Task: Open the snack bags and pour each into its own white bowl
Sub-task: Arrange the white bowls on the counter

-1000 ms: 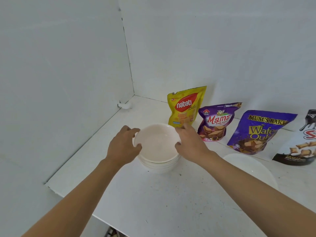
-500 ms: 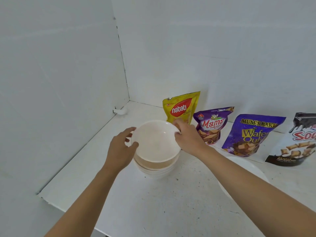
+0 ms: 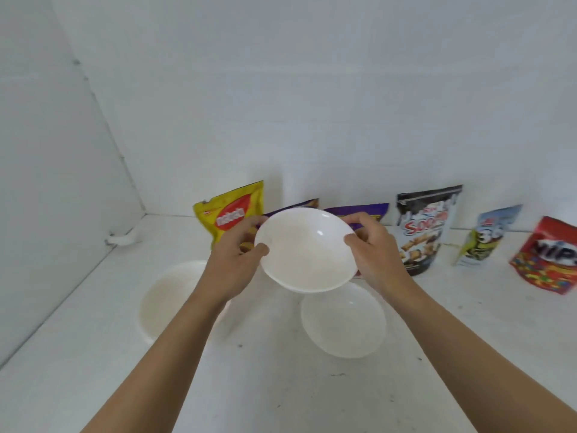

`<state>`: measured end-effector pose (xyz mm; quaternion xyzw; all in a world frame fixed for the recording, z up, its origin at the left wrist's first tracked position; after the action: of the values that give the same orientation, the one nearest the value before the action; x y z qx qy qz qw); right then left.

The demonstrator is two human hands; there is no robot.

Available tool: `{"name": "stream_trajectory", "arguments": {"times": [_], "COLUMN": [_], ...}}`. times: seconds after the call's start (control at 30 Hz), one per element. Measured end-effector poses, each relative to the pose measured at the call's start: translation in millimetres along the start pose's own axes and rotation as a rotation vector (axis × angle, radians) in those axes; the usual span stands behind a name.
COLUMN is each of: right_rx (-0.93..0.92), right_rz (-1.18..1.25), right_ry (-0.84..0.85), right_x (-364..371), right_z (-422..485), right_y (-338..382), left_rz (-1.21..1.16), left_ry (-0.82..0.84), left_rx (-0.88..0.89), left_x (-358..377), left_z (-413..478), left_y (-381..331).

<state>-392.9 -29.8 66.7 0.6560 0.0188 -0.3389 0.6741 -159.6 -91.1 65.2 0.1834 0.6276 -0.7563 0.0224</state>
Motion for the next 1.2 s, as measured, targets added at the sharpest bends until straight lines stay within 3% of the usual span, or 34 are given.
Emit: {"name": "stream_trajectory", "arguments": {"times": [0.33, 0.57, 0.9, 1.2], "right_rx": [0.073, 0.116, 0.163, 0.167], "right_rz": [-0.117, -0.23, -0.31, -0.326], "right_ry": [-0.09, -0.007, 0.074, 0.165], "right_x": [-145.7, -198.4, -225.3, -218.0], "right_z": [-7.7, -8.5, -4.6, -8.2], "right_y": [-107.5, -179.7, -258.6, -288.7], "left_rz": [0.015, 0.046, 0.169, 0.246], "left_ry": [0.178, 0.202, 0.219, 0.225], "left_rx": [-0.035, -0.117, -0.255, -0.301], "left_x": [182.0, 272.6, 352.9, 367.8], "left_z": [-7.4, -28.2, -40.2, -49.9], "left_y": [-19.8, -7.4, 6.9, 26.8]}}
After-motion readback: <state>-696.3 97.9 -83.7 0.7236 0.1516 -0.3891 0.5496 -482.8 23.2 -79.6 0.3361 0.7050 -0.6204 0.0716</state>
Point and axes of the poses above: each hand's wrist, its own z-axis towards the middle knuckle, its own x-axis out of the palm, y = z × x, the point moved 6 cm from there along z, towards the middle knuckle, and after that the axes turned 4 degrees about -z, right-handed, at the moved point
